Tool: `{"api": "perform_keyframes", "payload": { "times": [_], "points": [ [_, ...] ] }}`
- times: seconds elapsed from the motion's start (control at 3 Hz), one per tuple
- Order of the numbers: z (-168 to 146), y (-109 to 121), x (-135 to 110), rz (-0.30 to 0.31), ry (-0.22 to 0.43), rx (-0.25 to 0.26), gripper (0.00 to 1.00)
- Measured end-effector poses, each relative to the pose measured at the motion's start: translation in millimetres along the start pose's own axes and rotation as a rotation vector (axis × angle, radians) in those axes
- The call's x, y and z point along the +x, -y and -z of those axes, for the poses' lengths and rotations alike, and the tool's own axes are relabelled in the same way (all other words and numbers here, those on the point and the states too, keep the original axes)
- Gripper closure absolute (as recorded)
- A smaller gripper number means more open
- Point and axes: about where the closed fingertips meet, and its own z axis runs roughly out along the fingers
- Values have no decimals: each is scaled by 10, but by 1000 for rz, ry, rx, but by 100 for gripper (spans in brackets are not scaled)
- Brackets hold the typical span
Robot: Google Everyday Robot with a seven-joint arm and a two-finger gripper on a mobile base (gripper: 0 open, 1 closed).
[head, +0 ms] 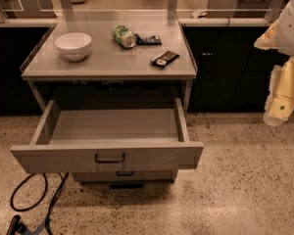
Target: Place rxbar chocolate into top drawer
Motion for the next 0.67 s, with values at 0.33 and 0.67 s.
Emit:
{"api": "perform_keyframes", "payload": {
  "times": [0.33, 0.67],
  "points": [
    [-67, 184, -157, 10, -7, 37, 0],
    [-68, 185, -157, 10, -7, 37, 0]
  ]
}}
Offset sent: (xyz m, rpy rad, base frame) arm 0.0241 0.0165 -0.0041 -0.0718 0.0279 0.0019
